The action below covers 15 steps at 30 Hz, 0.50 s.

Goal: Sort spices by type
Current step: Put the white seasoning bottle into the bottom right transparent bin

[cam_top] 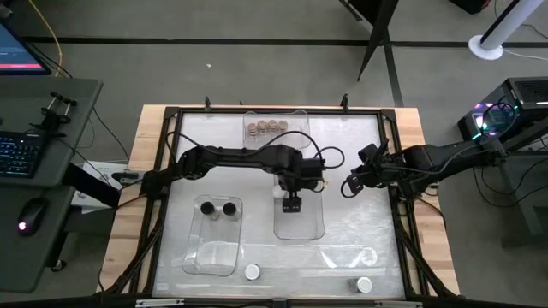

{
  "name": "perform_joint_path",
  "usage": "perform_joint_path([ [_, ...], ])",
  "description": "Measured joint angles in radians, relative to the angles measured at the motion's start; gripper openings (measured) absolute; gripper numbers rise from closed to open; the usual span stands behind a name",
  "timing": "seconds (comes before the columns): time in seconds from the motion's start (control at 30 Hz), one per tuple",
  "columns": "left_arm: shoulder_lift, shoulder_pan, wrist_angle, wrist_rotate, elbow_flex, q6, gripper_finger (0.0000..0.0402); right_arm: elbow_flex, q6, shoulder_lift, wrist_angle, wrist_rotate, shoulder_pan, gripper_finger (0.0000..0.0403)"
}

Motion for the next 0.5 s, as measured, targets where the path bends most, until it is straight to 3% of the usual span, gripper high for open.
perform_joint_path([
  [0.2, -0.056, 0.000, 0.115, 0.006, -0.005, 0.000, 0.0326, 0.000, 0.000, 0.000, 0.000, -0.003, 0.000, 0.0000],
  [0.5, -0.212, -0.018, 0.035, -0.008, -0.001, 0.007, 0.0326, 0.000, 0.000, 0.000, -0.004, 0.013, 0.000, 0.0000],
])
